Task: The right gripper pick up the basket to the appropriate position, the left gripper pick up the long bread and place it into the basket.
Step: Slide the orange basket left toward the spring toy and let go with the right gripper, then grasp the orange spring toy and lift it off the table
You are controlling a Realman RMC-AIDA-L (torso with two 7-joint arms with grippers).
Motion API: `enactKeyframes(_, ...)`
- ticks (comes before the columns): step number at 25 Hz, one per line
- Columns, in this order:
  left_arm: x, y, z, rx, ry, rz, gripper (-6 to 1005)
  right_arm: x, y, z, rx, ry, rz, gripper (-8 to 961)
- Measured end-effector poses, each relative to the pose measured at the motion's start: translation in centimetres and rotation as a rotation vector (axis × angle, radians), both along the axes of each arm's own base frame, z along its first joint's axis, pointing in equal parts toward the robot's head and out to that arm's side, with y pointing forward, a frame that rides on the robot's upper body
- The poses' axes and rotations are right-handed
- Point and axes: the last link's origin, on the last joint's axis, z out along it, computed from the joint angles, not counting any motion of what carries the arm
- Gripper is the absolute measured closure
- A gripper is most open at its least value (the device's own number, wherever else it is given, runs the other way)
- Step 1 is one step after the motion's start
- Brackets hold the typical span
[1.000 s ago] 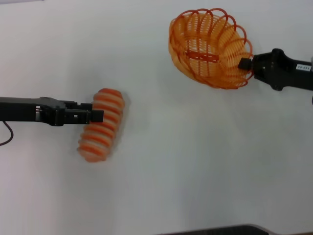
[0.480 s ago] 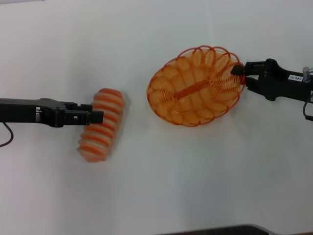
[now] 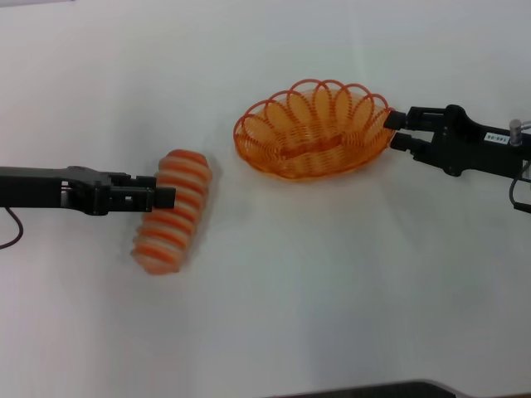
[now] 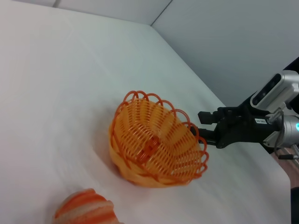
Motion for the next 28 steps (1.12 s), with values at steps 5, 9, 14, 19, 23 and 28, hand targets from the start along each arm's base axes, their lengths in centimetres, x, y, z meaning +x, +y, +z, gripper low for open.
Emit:
enactKeyframes(5,0.1,0.1,0.1,0.001,0.001,-0.004,362,0.8,-0.3,0.5,0.028,-0.015,-0.015,499)
enactKeyframes(9,0.1,0.2,0.1,0.003,0.003,-0.006,362,1.7,-0.1,2.2,0.119,-0.051,-0.008,501)
enactKeyframes(14,0.1,0.2,0.1,0.005,0.004,-0.006,361,2.5,0.4,6.1,0.362,-0.154,0.086,502)
enactKeyframes(19,0.2,0.2,0.0,0.005,-0.001,-0.004,361,0.1,0.1,8.1,0.54,-0.215,0.375,504)
enactKeyframes(23,0.3,0.2,-0.2,0.006,-0.005,-0.004,361,-2.8,-0.4,8.3,0.516,-0.303,0.743,505)
enactKeyframes(28,0.3,0.2,-0.2,0.009,-0.011,0.0,361,-4.1,-0.7,7.1,0.264,-0.402,0.983,505)
